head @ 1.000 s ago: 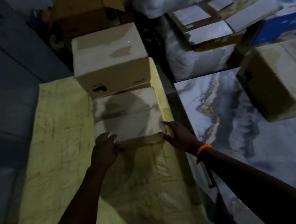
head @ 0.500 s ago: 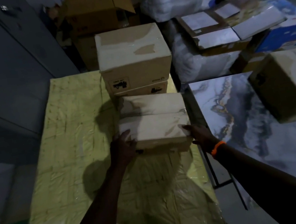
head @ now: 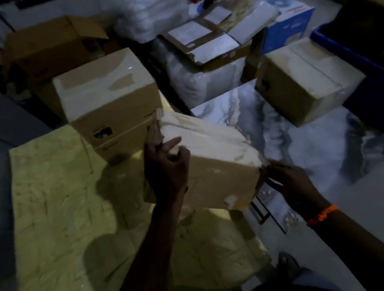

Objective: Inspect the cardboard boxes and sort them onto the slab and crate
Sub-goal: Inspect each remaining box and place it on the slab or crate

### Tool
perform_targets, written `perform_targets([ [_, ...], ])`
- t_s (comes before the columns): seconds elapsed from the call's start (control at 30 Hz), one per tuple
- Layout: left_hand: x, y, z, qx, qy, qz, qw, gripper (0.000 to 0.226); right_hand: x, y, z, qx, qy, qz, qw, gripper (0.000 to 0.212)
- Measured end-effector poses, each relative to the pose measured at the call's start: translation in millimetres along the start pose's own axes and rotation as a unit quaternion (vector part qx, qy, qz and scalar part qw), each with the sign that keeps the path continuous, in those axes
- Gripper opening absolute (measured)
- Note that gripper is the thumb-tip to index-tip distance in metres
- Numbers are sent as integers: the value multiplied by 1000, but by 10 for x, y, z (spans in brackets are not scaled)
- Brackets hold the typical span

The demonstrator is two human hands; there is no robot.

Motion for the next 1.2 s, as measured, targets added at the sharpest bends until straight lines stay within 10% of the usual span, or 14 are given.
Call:
perform_targets([
  [0.1,-3,-316,77,22,-14,-6,1000,23,-90,-84,-26,-5,27,66,997,56],
  [0.3,205,-771,-35,92,2,-110,990,20,-782,242,-131,-41,-136,214,966,24],
  [0.57,1365,-584,-655,49,138,-163,976,29,-1964,310,-523,-65,-285,103,951,6],
  [0.8,2014,1,-1301,-52,273,-128,952,37,-2440,-413,-500,-3,-296,63,953,19],
  [1.2,2259,29,-1243,-122,284,-143,940,37,-2794,-594,-316,13,-295,110,949,11],
])
Point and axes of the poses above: each hand's wrist, its own z-axis towards the middle knuckle, its own x-axis out of the palm, y = z × x, the point moved 10 cm from there along z, towards the middle knuckle
